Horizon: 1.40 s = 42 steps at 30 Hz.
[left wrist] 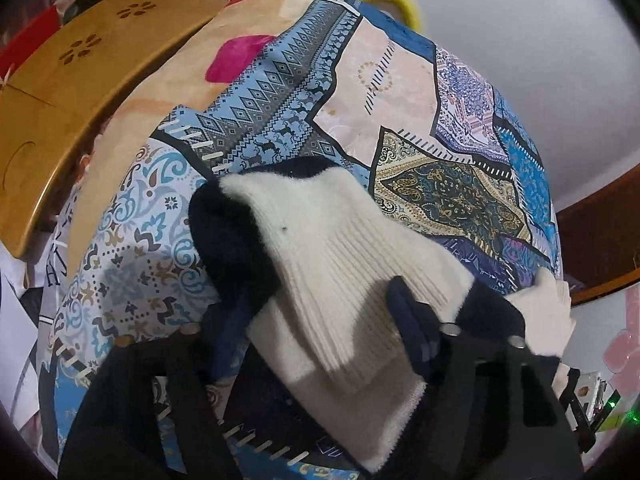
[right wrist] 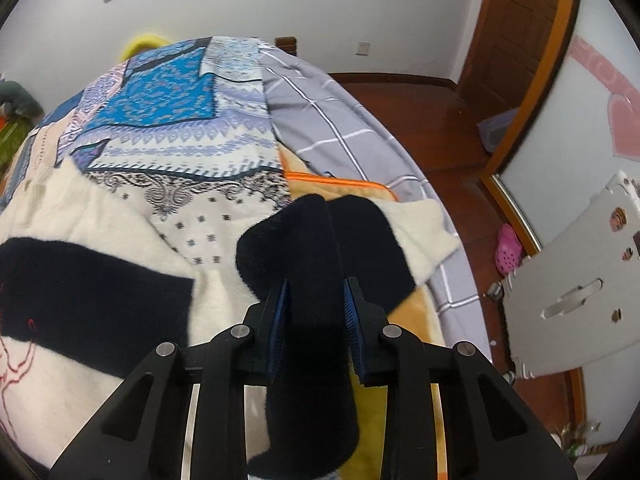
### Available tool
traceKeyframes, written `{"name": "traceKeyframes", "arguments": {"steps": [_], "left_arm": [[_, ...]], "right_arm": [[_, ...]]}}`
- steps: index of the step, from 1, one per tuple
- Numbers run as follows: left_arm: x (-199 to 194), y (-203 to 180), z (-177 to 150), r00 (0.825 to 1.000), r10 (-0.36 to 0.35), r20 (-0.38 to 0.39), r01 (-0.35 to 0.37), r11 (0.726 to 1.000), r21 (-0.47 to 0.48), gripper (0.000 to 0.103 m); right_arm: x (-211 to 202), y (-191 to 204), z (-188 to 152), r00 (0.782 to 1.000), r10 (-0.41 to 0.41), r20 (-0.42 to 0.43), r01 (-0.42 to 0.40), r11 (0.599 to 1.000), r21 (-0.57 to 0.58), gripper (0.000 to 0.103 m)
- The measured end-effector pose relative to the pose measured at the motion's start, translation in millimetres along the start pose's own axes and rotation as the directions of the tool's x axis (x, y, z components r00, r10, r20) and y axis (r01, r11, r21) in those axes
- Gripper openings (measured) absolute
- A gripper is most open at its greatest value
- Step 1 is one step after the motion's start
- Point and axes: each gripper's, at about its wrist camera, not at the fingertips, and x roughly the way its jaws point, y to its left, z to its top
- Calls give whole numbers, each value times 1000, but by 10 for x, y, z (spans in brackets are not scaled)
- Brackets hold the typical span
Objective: Fold small clothes
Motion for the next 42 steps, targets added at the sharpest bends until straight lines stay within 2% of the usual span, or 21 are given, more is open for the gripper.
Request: {"name": "traceKeyframes", "arguments": {"steps": [4,7,11,14,19,23,25,37,42], "left_arm": [[-7,-76,-19,1000,-5,-16,5,999,36,34],[-63,-196,-49,1000,12,-8,-11,996,90,19],[-217,-463,-103,998,53,29,-58,980,193,13],[-394,-668,-140,997,47,62,-61,966,251,11],[-798,-1036,-229,993,-24,112,-12,949,315,11],[-1104,-1402,-394,987,-70,148,6,918,396,11],[-1180,-1552,-489,984,-86,156,11,906,424,11],[-1217,-2336,-1102,980,-188,60,133,854,504,11],[-1114,-2569,-1405,982,-190,6,156,825,543,11]], "right_arm": [[-49,-59,-22,1000,-10,8,10,1000,9,25],[-123,-73,-27,1000,6,15,-6,1000,17,26],[-303,-26,-23,999,9,49,-9,1000,0,45],[-499,63,-14,995,30,100,-27,999,-33,51],[-759,207,23,985,77,155,-66,995,-75,62],[-965,347,19,971,128,201,-109,988,-105,73],[-1056,403,-2,963,156,222,-132,984,-119,74],[-1247,701,-191,930,295,221,-258,949,-183,75],[-1255,758,-257,921,330,208,-295,938,-183,75]]}}
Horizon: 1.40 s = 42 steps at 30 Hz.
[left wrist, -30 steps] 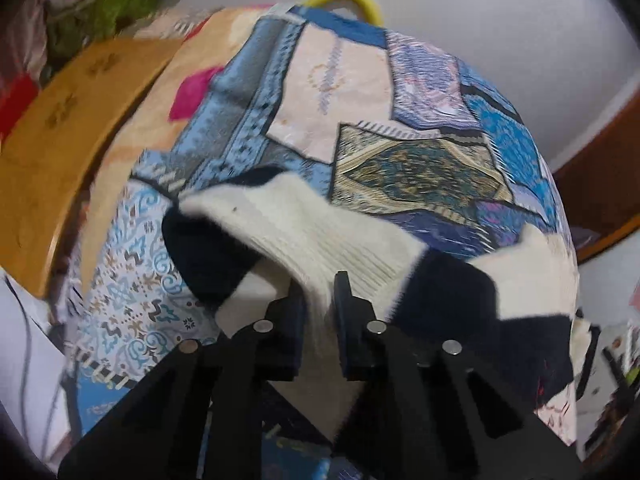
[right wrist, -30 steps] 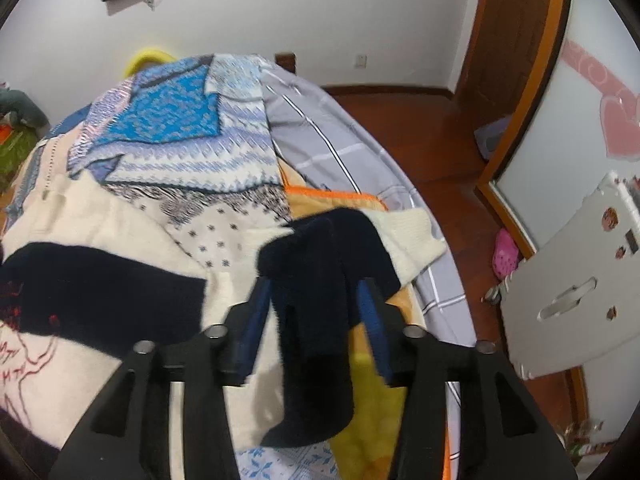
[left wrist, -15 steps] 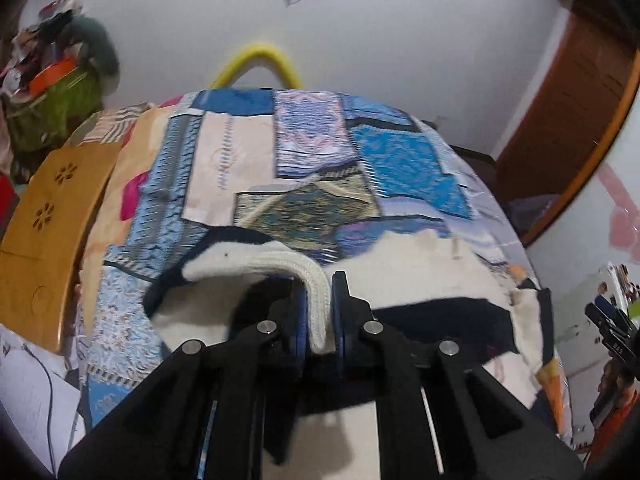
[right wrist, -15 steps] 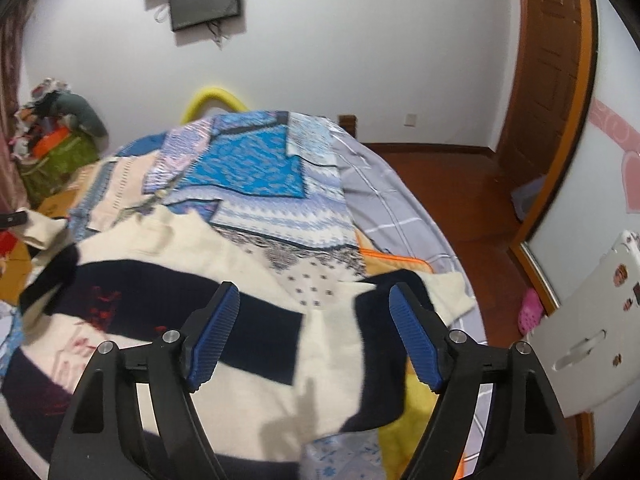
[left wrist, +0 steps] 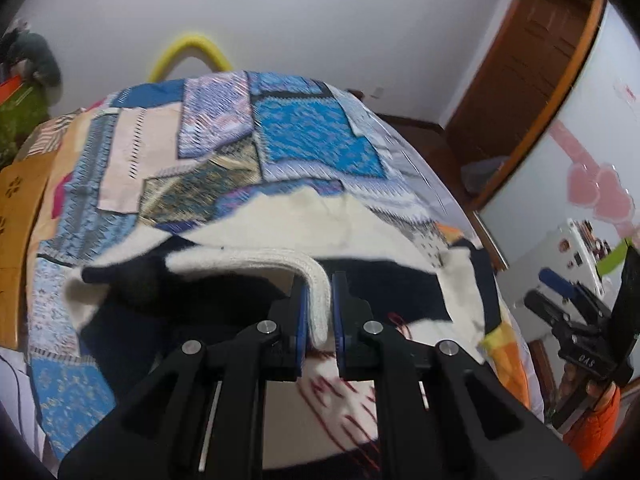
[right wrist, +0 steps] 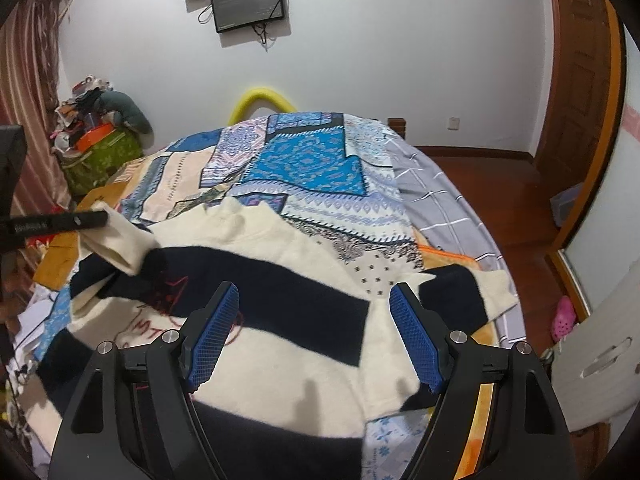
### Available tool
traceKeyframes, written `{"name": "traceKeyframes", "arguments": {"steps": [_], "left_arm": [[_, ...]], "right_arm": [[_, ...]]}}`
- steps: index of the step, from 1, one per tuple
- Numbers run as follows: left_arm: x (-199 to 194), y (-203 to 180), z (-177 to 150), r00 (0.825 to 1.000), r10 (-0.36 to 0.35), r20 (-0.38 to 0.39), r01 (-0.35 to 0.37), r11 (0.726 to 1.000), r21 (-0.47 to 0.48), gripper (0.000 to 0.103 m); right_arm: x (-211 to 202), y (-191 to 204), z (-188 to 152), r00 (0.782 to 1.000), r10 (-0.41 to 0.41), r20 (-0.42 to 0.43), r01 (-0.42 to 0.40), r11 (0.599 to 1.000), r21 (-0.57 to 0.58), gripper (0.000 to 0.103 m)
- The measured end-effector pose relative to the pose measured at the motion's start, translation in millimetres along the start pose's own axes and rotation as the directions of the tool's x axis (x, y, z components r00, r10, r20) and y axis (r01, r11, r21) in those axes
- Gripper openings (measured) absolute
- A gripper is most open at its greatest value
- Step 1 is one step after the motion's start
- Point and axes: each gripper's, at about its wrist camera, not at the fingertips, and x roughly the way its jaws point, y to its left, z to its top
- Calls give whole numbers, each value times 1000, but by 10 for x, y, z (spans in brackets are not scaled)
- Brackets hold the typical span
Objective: Fold small clothes
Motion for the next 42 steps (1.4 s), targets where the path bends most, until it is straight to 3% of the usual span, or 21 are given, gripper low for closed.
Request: {"name": "traceKeyframes", "arguments": {"steps": [12,14,16,18,23,26,36,42], "left_arm": [[168,-48,-438,993,-5,-122,3,1000,-18,12],[132,-43,-501,992,16,-127,-17,1000,-3,19],[75,-29,-554,992,32,-123,-31,999,5,43],[-10,1,-593,994,47,-101,-47,999,10,52],[-220,131,-614,992,112,-54,-111,993,29,56],[-367,310,-613,985,173,-8,-173,985,23,66],[-611,1150,-740,954,299,8,-297,950,-92,68],[-602,1486,-946,946,322,-21,-322,938,-127,68]], "right_arm": [[64,235,-67,996,80,-37,-79,997,17,75],[97,298,-67,994,101,-48,-100,995,16,75],[137,373,-61,992,116,-57,-115,993,16,75],[180,448,-47,989,134,-66,-133,991,15,75],[297,632,-19,979,176,-100,-176,984,14,75],[398,762,-8,972,195,-129,-196,981,9,75],[816,1119,-106,920,284,-271,-275,959,71,75],[1089,1286,-218,880,306,-363,-283,952,116,75]]}}
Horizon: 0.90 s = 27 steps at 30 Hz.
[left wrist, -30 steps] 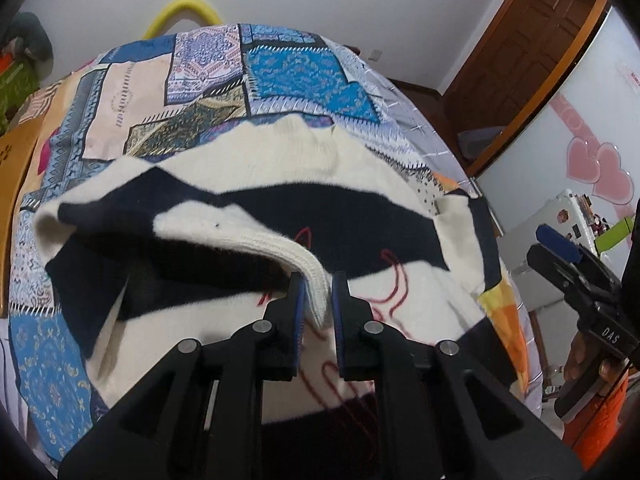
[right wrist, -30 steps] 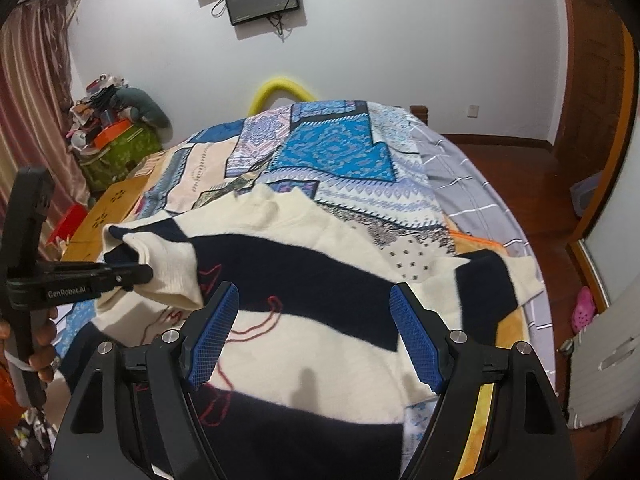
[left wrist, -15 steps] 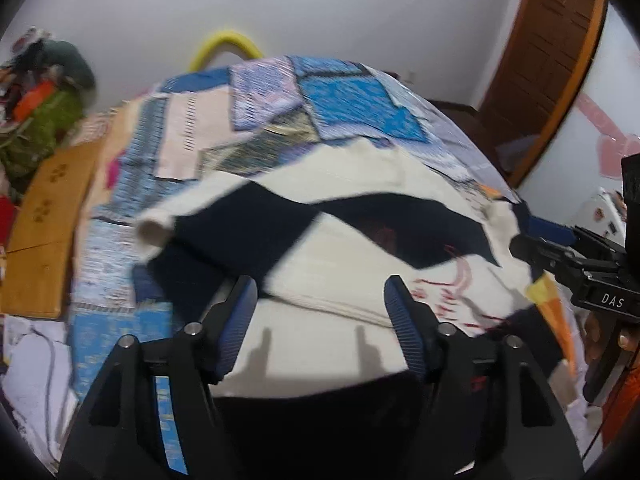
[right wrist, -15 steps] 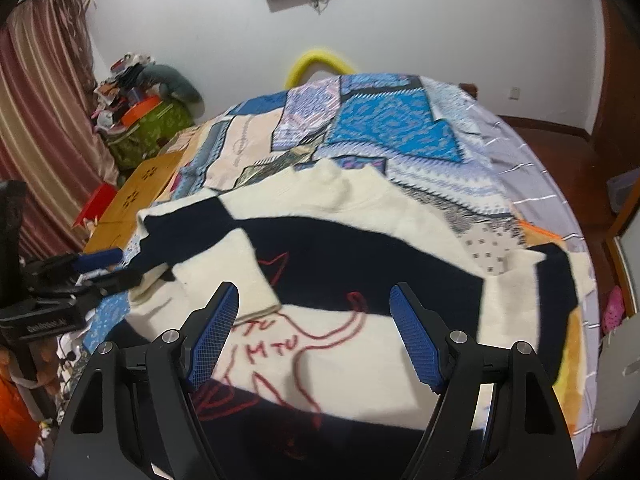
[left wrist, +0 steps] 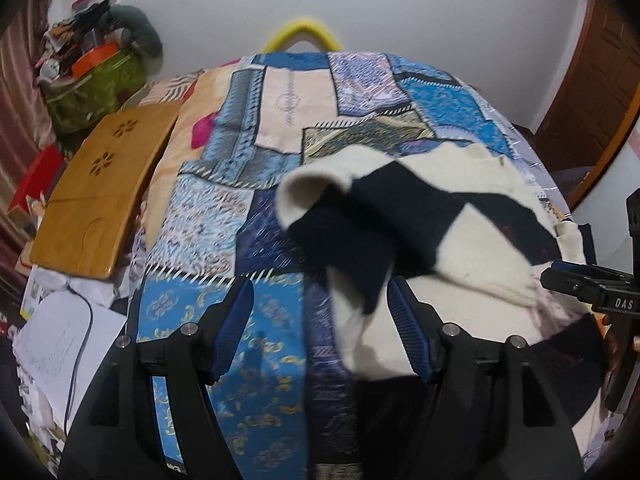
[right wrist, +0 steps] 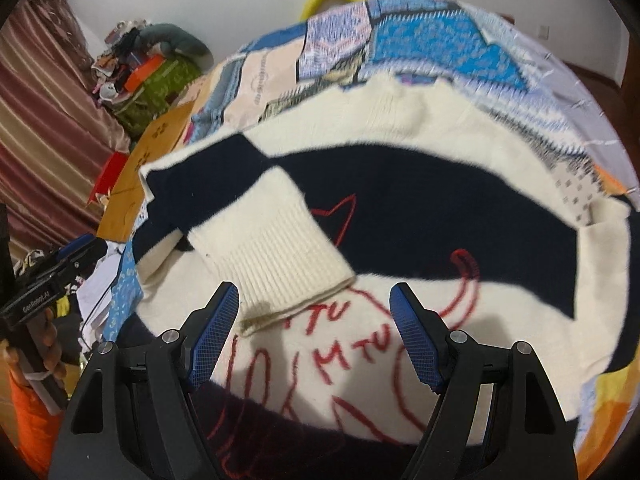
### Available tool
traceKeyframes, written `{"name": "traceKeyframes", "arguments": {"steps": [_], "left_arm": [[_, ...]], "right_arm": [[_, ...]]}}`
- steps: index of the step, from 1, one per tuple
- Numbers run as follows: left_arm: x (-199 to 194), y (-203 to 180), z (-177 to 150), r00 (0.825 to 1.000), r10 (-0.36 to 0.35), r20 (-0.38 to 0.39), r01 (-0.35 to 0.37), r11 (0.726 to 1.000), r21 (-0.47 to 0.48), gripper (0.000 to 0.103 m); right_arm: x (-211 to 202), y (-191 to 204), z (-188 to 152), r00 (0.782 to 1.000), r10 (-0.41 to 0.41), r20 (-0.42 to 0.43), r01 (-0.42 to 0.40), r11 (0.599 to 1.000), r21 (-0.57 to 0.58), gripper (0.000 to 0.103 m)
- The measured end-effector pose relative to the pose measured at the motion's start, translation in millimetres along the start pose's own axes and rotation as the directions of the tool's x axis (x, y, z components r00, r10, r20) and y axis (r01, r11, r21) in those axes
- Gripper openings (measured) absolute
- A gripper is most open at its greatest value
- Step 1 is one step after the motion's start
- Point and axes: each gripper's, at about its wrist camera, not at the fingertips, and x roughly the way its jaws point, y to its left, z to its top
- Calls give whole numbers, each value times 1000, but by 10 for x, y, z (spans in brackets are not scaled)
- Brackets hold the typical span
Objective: Fold small clothes
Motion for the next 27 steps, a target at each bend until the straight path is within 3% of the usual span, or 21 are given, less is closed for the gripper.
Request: {"name": "traceKeyframes", "arguments": {"steps": [7,13,21,23,27], "left_arm": [[174,127,-142,999,-17,-42,16,1000,-14,68],[285,98,-220,997,-34,-71,34,999,-3,68],[311,52,-221,996,-41,-78,41,999,-3,68],[302,46,-216,996,-41,-79,41,999,-5,68],[295,14,-207,996,-41,-83,41,999,-4,68]], "right_arm": [[211,29,23,998,20,-56,-17,999,51,77],[256,78,29,998,44,-54,-41,998,52,70],[287,55,82,998,49,-44,-46,997,62,20],[274,95,89,998,46,-32,-45,998,44,13],[146,208,130,1000,7,27,-7,1000,-27,10]]}}
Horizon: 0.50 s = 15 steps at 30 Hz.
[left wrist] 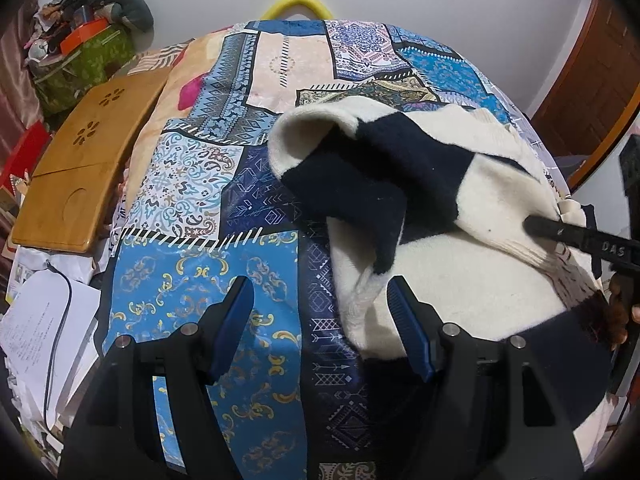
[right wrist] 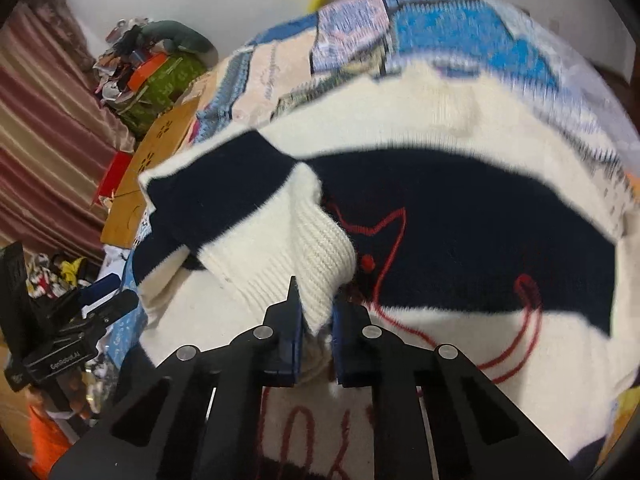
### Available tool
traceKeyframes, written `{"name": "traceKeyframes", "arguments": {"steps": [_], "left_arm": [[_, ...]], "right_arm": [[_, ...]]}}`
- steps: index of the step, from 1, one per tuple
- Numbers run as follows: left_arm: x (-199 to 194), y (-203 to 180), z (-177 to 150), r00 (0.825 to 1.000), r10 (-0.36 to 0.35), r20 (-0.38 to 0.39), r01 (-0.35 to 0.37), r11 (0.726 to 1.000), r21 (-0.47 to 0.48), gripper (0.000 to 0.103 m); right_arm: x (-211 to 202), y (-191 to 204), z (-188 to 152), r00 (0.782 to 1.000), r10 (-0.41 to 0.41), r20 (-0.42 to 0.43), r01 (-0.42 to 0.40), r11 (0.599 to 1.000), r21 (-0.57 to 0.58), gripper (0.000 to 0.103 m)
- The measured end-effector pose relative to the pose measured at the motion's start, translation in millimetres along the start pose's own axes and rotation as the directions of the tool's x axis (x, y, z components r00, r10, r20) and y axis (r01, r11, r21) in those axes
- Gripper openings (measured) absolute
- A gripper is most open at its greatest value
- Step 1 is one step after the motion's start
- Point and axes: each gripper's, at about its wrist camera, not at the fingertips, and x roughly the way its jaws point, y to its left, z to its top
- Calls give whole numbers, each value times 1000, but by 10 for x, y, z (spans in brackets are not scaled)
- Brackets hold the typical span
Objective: Fold small clothes
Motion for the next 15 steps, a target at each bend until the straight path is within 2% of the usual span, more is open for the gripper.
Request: {"name": "traceKeyframes", "arguments": {"steps": [7,15], "left_arm": [[76,-145,49,1000,16,-16,-16,1000,22,68],[349,-235,85,994,74,-74,-72,997,33,68]], "right_arm": [[-453,-59,160,990,-16,138,23,998,-53,10],[-950,-468,307,967,-24,252,17,999,30,9]]}}
